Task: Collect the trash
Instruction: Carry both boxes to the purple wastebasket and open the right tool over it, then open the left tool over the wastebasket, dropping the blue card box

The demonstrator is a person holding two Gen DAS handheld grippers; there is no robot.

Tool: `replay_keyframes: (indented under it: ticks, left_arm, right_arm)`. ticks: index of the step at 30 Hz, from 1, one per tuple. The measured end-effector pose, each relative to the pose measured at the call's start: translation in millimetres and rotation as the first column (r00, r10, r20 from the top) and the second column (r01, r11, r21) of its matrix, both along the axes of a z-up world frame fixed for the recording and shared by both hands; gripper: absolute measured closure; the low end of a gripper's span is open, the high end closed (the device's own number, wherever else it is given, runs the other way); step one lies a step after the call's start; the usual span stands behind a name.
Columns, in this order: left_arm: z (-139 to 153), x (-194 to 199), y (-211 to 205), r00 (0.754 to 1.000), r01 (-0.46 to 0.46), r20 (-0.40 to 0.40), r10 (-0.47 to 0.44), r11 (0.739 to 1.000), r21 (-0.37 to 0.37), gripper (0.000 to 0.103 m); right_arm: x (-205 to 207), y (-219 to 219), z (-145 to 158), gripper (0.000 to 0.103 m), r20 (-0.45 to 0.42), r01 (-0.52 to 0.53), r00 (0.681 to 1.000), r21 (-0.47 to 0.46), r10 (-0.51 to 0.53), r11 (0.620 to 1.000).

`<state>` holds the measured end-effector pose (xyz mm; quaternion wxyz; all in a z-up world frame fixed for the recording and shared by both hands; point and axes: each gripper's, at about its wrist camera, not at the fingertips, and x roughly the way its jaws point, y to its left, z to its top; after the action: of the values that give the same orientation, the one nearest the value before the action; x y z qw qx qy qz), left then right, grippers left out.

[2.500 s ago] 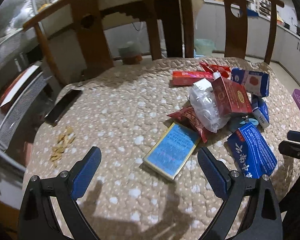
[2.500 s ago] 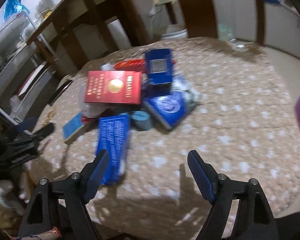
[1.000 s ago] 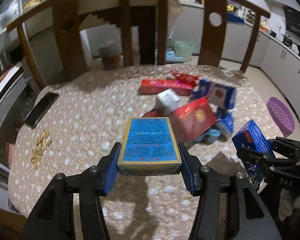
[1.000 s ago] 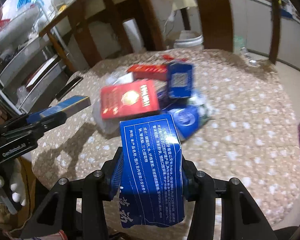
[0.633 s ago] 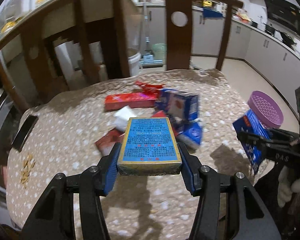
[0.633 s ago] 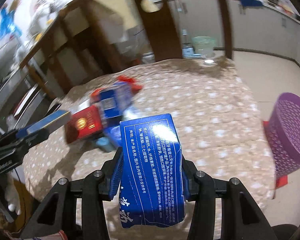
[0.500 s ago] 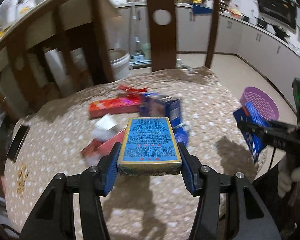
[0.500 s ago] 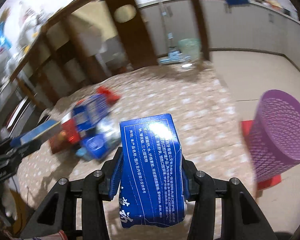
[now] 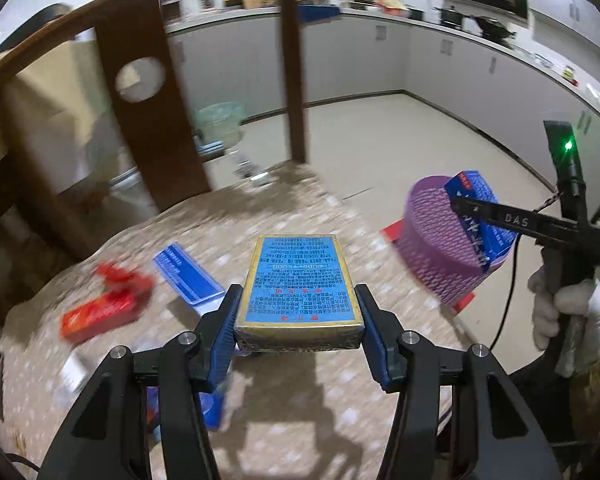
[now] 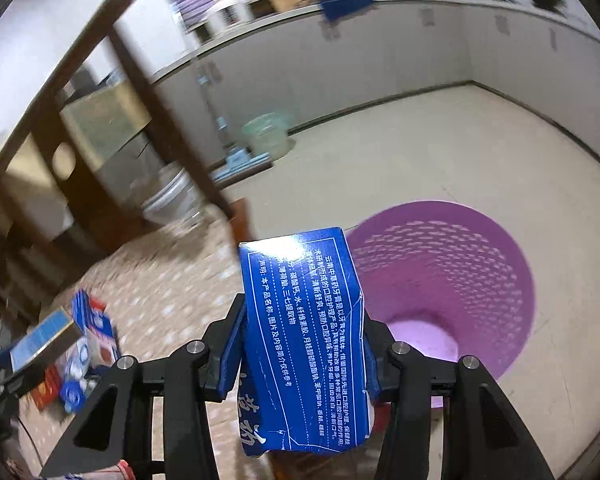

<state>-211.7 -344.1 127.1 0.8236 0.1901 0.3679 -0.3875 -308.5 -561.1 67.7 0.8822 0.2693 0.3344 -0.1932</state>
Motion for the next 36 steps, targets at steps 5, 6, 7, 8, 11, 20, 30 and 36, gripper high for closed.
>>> replay_keyframes:
  ticks: [5, 6, 7, 8, 11, 20, 30, 36]
  left_arm:
    - [-4, -3, -50, 0.997, 0.065, -0.035, -0.066, 0.998, -0.010, 0.049]
    - [-6, -5, -63, 0.995, 0.084, -0.046, -0.085, 0.996, -0.013, 0.049]
    - [-6, -6, -70, 0.994, 0.095, -0.051, -0.096, 0.995, -0.015, 0.049]
    - [-8, -8, -82, 0.991, 0.116, -0.062, -0.117, 0.993, -0.020, 0.049]
    - [-11, -13, -109, 0.985, 0.154, -0.079, -0.155, 0.988, -0.028, 0.049]
    - [-29, -15, -185, 0.957, 0.248, -0.144, -0.250, 0.968, -0.035, 0.049]
    - [-28, -15, -179, 0.966, 0.230, -0.118, -0.232, 0.973, -0.028, 0.041]
    - [-18, -17, -140, 0.977, 0.184, -0.104, -0.187, 0.982, -0.036, 0.036]
  right_arm:
    - [-15, -39, -13, 0.051, 0.005, 0.092, 0.996, 0.058, -0.093, 0.994]
    - [-16, -46, -16, 0.051, 0.001, 0.109, 0.994, 0.070, -0.110, 0.992]
    - [-18, -52, -21, 0.051, -0.003, 0.128, 0.992, 0.084, -0.128, 0.988]
    - [-20, -57, -25, 0.051, -0.006, 0.143, 0.990, 0.096, -0.143, 0.985]
    - [-24, -71, -34, 0.051, -0.017, 0.191, 0.982, 0.121, -0.190, 0.974]
    - [-39, -101, -46, 0.051, -0.005, 0.261, 0.964, 0.184, -0.265, 0.948]
    - [-34, -103, -42, 0.032, 0.001, 0.278, 0.959, 0.160, -0.282, 0.947]
    - [-24, -91, -36, 0.031, 0.005, 0.264, 0.964, 0.130, -0.266, 0.956]
